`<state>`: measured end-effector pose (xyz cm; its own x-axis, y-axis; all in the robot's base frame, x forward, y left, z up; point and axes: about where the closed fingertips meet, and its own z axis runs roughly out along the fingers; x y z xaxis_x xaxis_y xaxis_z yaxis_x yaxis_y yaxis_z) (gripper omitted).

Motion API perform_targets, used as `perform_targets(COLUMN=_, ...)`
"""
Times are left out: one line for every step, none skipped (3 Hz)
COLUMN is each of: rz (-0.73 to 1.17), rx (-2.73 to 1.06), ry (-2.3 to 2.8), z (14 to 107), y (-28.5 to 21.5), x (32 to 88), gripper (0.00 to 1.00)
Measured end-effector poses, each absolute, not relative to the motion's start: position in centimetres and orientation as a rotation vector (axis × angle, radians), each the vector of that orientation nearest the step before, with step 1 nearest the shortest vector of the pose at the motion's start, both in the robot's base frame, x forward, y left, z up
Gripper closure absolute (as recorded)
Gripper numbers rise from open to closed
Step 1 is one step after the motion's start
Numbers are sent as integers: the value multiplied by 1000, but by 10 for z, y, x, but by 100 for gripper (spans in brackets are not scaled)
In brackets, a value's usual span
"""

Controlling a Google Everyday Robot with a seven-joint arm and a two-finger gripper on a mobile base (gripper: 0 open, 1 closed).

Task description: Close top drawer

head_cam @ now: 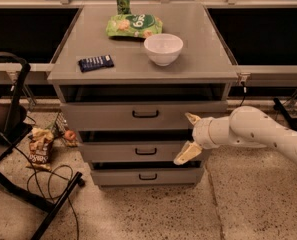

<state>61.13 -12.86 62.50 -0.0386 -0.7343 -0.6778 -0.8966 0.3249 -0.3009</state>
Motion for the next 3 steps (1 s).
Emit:
perform_targets(rz=261, rx=-1455, ry=1811, z=625, y=-128, x=611, gripper=26)
perform_targets(rz=259, rx=-1460, ry=1811, z=626, y=-126, x=610, gripper=50)
perform_targets(rz=214, rx=-1528, ry=1849, z=646, y=-129, x=594, gripper=72)
